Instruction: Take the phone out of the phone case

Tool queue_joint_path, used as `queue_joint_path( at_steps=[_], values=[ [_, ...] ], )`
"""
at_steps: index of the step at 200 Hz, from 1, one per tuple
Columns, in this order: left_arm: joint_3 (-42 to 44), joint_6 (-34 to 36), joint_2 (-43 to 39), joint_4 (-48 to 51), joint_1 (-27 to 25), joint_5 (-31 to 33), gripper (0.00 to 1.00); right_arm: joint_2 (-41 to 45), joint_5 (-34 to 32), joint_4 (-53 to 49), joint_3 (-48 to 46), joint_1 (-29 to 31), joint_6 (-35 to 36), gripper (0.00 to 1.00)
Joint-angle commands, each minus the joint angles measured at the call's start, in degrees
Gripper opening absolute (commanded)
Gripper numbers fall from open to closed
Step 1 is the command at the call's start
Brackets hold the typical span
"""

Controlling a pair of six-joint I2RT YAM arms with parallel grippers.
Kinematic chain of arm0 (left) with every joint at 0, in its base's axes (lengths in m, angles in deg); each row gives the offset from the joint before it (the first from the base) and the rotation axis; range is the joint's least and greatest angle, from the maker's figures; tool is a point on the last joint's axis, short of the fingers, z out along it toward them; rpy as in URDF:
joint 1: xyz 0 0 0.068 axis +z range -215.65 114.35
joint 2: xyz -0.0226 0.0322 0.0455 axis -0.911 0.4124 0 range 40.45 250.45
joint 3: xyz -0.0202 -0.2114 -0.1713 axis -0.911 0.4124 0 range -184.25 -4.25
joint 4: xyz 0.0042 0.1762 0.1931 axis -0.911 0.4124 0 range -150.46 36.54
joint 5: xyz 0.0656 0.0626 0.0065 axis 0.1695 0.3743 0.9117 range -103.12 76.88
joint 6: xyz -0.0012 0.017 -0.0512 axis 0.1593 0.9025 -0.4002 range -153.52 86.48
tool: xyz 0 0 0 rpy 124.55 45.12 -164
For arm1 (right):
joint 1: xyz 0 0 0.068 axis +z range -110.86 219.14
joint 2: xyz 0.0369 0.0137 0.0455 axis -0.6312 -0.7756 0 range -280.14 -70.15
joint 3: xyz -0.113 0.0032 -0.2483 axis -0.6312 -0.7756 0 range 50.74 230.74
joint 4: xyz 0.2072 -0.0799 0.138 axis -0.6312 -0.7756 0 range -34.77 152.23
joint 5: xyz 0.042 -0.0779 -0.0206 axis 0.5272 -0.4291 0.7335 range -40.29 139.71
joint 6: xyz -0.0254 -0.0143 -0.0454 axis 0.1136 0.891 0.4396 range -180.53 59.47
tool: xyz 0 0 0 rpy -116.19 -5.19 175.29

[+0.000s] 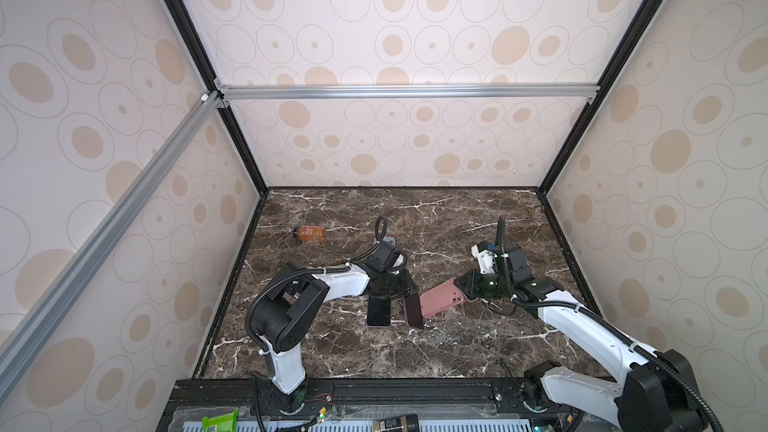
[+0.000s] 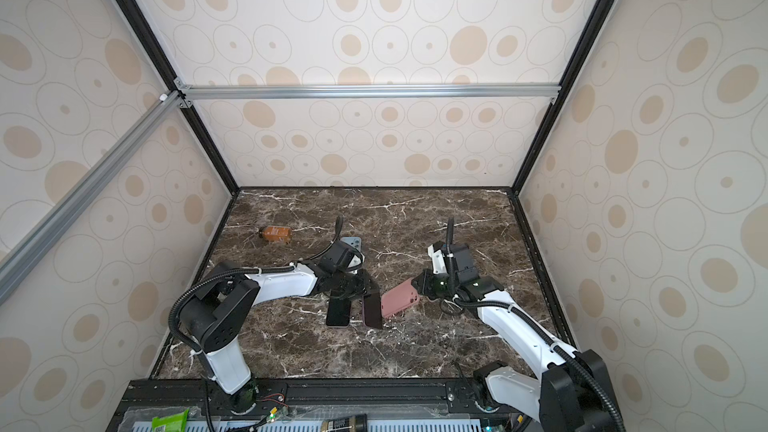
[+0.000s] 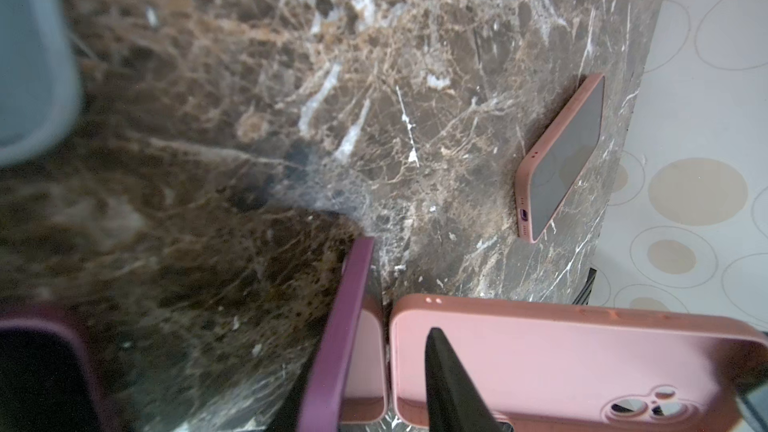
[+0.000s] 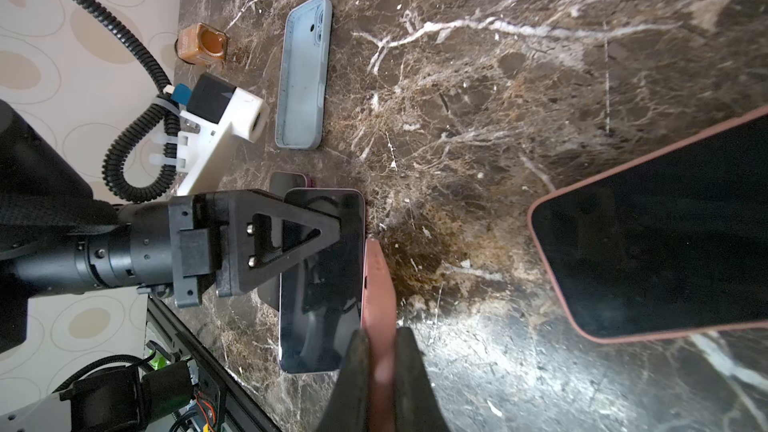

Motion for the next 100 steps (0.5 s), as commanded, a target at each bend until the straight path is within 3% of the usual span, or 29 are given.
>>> queue_joint_path(
  at_steps=[1, 100],
  values=[
    [-1.6, 0.8, 0.4, 1.8, 0.6, 1.4, 0.38, -0.1, -1.0, -1.6, 0.1, -0.2, 0.5, 0.00],
    [-0.6, 2.2, 0.3, 4.2, 1.2, 4.5, 0.51, 1.9, -3.6, -3.5, 0.1, -0.2, 1.6, 0.00]
  ],
)
